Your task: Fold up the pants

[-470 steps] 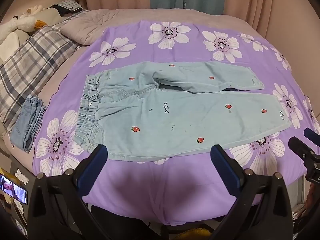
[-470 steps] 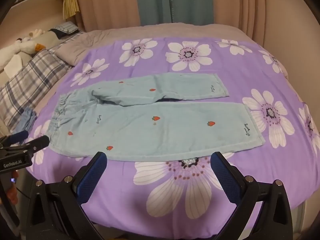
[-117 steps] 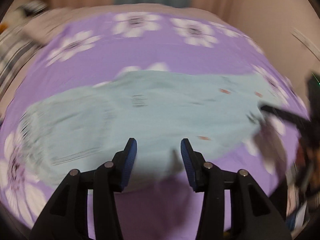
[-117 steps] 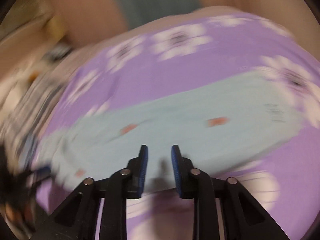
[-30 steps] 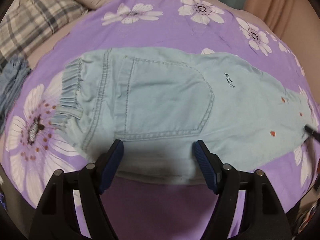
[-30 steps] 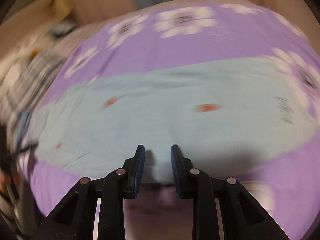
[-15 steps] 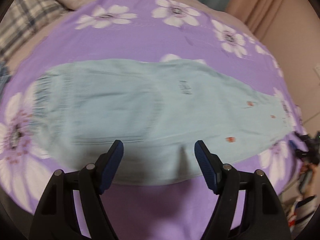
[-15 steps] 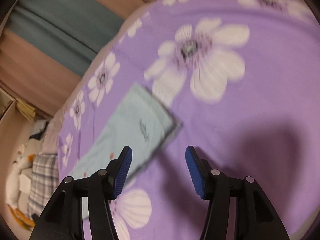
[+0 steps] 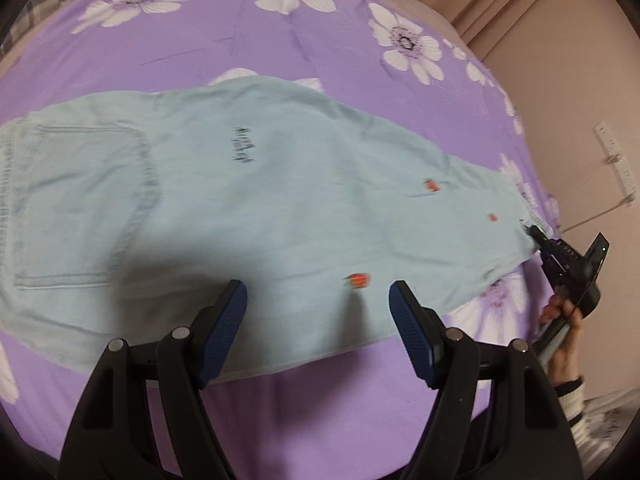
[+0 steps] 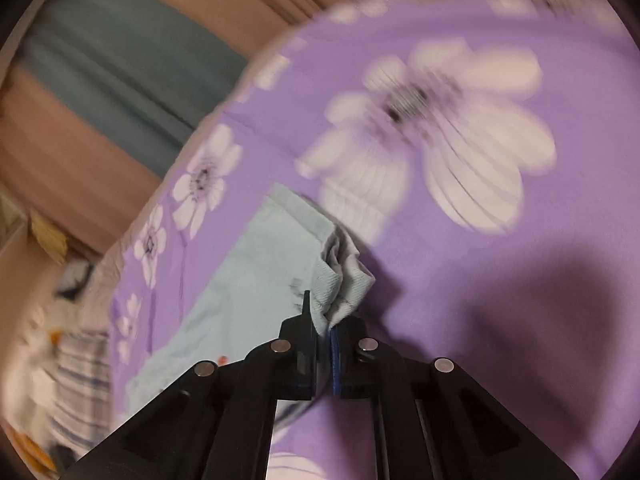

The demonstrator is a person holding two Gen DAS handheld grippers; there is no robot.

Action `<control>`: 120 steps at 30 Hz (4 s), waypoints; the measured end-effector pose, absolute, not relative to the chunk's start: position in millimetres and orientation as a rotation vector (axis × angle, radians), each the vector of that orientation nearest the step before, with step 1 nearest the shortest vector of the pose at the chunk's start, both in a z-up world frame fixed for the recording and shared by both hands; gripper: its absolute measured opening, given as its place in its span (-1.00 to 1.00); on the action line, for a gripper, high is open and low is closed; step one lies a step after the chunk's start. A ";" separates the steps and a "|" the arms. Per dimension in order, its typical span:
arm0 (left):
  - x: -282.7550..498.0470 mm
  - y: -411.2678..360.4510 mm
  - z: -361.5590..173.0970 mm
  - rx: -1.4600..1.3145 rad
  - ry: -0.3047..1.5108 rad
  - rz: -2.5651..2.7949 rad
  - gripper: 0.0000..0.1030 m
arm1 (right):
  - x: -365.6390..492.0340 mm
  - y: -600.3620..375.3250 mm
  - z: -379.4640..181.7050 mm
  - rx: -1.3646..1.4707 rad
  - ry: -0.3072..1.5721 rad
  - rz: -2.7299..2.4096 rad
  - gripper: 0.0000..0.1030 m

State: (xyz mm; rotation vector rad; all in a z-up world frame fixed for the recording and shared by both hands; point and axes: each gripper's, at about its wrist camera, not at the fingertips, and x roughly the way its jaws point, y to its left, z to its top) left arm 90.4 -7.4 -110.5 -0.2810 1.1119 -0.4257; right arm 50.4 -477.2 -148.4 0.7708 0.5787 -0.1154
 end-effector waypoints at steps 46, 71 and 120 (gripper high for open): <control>141.9 39.6 -122.7 -0.552 1.039 -0.326 -0.51 | 71.5 -120.6 -134.2 -0.160 0.752 0.633 -0.17; 99.5 10.7 -147.2 -0.450 1.018 -0.368 -0.96 | 110.7 -143.8 -113.6 -0.128 0.793 0.595 -0.72; 7.7 163.0 -144.9 -0.832 0.918 -0.121 0.16 | 19.4 -148.9 -119.0 0.072 0.908 0.665 -0.60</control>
